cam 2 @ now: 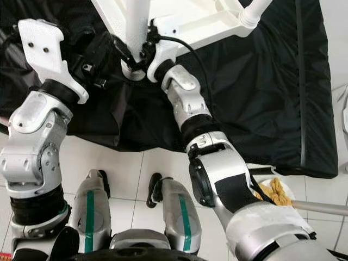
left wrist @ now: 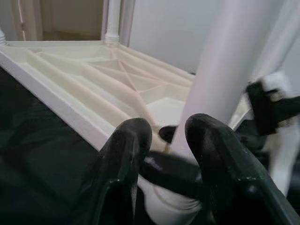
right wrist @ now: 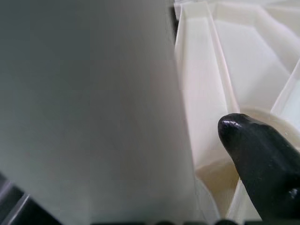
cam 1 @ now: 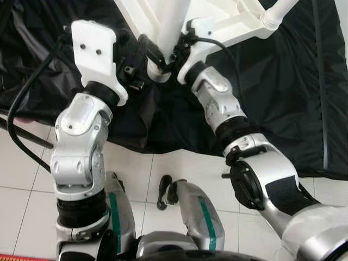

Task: Building children table

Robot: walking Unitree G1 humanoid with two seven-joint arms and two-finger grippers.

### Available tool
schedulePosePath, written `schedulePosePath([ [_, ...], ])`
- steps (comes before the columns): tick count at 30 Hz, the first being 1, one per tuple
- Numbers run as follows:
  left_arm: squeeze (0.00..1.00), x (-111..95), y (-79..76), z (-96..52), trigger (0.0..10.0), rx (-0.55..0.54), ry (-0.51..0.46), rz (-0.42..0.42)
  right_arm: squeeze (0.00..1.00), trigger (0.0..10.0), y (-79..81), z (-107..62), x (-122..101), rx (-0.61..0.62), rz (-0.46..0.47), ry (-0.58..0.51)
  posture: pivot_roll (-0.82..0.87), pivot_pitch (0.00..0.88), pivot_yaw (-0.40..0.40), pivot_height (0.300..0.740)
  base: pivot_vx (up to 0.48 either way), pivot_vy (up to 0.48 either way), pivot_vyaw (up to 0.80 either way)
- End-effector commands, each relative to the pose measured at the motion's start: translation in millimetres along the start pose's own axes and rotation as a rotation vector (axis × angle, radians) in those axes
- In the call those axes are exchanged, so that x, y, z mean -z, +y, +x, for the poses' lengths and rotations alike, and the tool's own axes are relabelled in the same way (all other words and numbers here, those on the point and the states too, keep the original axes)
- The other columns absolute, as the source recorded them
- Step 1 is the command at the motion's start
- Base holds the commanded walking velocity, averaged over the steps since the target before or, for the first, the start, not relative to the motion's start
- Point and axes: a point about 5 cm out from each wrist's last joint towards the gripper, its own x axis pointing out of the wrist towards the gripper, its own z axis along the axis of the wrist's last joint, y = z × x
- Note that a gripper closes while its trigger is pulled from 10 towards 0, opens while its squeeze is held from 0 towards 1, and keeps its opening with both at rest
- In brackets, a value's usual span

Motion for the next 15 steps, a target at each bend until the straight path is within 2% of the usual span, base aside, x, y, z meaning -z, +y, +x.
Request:
schedulePosePath([
  [1, 0.0, -2.1, -9.7, -1.5, 10.0, 0.138, -0.009, -0.025, 0.0, 10.0, -1.3, 1.0, 1.7, 0.015, 0.001, 0.01, 0.31, 0.202, -0.208, 0.74, 0.0, 0.0, 0.0],
  [7, 0.0, -4.2, -10.2, -0.6, 10.0, 0.175, -0.013, -0.019, 0.0, 10.0, -2.1, 1.2, -0.8, 0.011, 0.0, -0.001, 0.3, 0.2, -0.208, 0.74, 0.0, 0.0, 0.0],
  [12, 0.0, -6.9, -14.4, 2.6, 10.0, 0.262, -0.026, -0.03, 0.0, 10.0, -15.9, -16.8, 3.9, -0.003, -0.038, -0.002, 0.28, 0.183, -0.198, 0.74, 0.0, 0.0, 0.0],
  [15, 0.0, -6.7, -14.5, 3.9, 10.0, 0.283, -0.025, -0.036, 0.0, 10.0, -20.5, -21.4, 5.1, 0.001, -0.049, 0.004, 0.27, 0.173, -0.195, 0.74, 0.0, 0.0, 0.0],
])
